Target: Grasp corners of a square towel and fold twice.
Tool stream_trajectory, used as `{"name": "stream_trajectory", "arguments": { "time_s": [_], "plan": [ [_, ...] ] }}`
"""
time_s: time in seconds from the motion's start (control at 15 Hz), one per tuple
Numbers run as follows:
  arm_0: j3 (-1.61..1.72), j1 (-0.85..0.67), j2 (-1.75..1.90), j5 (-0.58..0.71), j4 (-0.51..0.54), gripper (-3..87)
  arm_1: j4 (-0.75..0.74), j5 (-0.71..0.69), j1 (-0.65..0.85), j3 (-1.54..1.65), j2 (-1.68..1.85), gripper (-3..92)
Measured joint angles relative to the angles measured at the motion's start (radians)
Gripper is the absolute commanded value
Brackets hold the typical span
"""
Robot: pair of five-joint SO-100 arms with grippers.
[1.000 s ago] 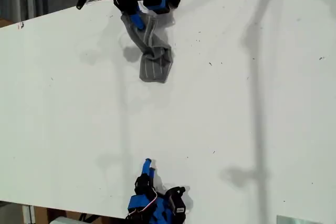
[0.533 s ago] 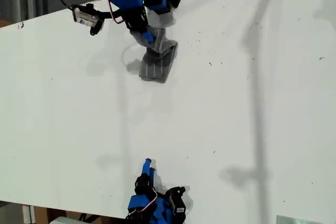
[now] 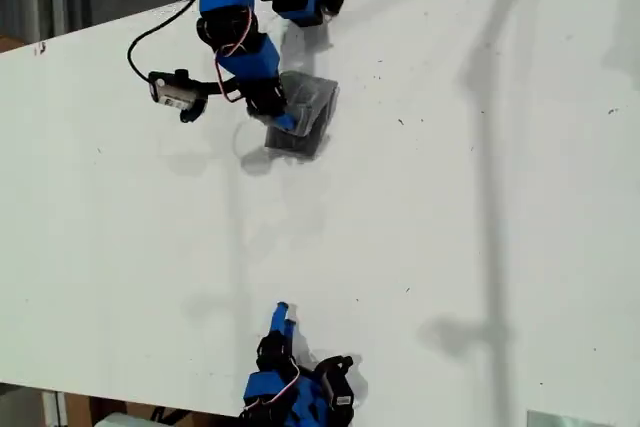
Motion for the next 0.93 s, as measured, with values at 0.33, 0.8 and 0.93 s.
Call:
{"name": "stream_trajectory", "arguments": {
  "time_s": [0.33,0.8,0.93],
  "plan": [
    [0.0,0.0,0.0,0.0,0.0,20.0,-0.161,0.005,0.021,0.041,-0.256,-0.2],
    [0.002,0.0,0.005,0.0,0.002,20.0,-0.175,0.064,0.084,0.192,-0.153,17.7],
    [0.002,0.0,0.005,0.0,0.002,20.0,-0.158,0.064,0.081,0.192,-0.129,20.6]
  ]
}}
